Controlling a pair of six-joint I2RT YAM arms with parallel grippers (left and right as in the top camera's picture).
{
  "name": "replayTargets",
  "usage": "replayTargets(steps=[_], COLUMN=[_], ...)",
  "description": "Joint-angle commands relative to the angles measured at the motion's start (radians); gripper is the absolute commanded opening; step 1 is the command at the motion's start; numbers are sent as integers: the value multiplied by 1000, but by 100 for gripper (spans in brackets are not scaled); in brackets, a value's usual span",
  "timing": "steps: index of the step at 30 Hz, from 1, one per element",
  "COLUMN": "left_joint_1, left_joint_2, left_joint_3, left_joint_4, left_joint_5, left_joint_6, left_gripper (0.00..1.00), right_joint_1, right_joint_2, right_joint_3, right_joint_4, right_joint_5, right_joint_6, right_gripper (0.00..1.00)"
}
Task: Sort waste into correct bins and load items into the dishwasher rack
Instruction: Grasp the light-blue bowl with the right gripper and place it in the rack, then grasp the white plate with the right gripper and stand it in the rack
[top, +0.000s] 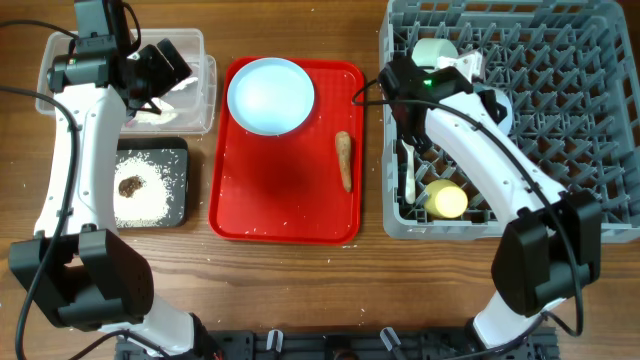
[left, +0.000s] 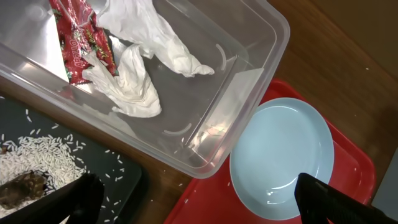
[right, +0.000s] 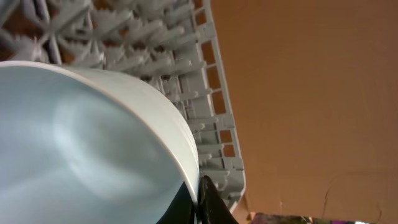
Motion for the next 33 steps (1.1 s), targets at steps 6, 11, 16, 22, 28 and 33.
replayTargets(steps=[6, 11, 16, 22, 28, 33], left_joint_1=[4, 4, 4, 4, 4, 4], left_joint_2=[-3, -3, -3, -3, -3, -3], left_joint_3=[7, 7, 7, 7, 7, 7], left_joint_4=[2, 2, 2, 2, 2, 2], left_joint_5=[-10, -10, -10, -10, -10, -10], left_joint_6=[-2, -2, -2, -2, -2, -2], left_gripper=[100, 100, 100, 100, 100, 100], right_joint_1=[-32, -44, -19, 32, 106, 109], right_joint_2=[43, 113, 114, 114, 93, -53], right_joint_3=[2, 1, 0, 1, 21, 84], right_joint_4=[329, 337, 314, 165, 98, 108], right_joint_5=[124, 142, -25, -182, -208, -274], right_joint_6=[-300, -309, -309, -306, -306, -342], right_gripper=[4, 4, 4, 54, 89, 100])
